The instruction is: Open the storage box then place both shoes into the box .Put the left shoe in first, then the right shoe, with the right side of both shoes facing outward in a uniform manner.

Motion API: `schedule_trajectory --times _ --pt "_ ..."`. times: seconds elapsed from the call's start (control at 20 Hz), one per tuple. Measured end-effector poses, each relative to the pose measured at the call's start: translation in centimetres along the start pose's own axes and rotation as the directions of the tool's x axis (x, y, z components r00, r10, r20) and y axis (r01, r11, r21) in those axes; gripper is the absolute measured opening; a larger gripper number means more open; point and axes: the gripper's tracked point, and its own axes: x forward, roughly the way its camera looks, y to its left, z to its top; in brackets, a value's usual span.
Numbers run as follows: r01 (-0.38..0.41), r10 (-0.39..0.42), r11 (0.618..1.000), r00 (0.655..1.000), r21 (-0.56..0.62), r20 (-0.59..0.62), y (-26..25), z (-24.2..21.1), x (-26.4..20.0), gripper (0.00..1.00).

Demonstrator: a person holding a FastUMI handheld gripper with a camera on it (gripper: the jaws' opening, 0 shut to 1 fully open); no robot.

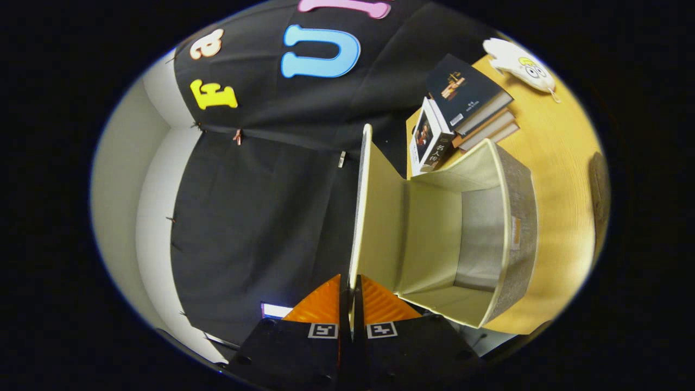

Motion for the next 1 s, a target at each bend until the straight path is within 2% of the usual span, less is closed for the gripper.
schedule_trajectory --times 0.15,0.4,0.8,1.0 --pt "-0.025 0.025 1.000 1.000 -0.002 -0.014 3.1 -0.4 3.1 0.05" --pt "0.005 -0.006 1.000 1.000 -0.017 -0.029 6.2 -1.0 9.7 0.05" --pt "0.117 -0.129 0.987 0.986 -0.110 -0.105 6.0 -4.9 19.1 0.05" --pt "0.170 -0.187 0.975 0.976 -0.144 -0.112 5.1 -6.1 21.6 0.05"
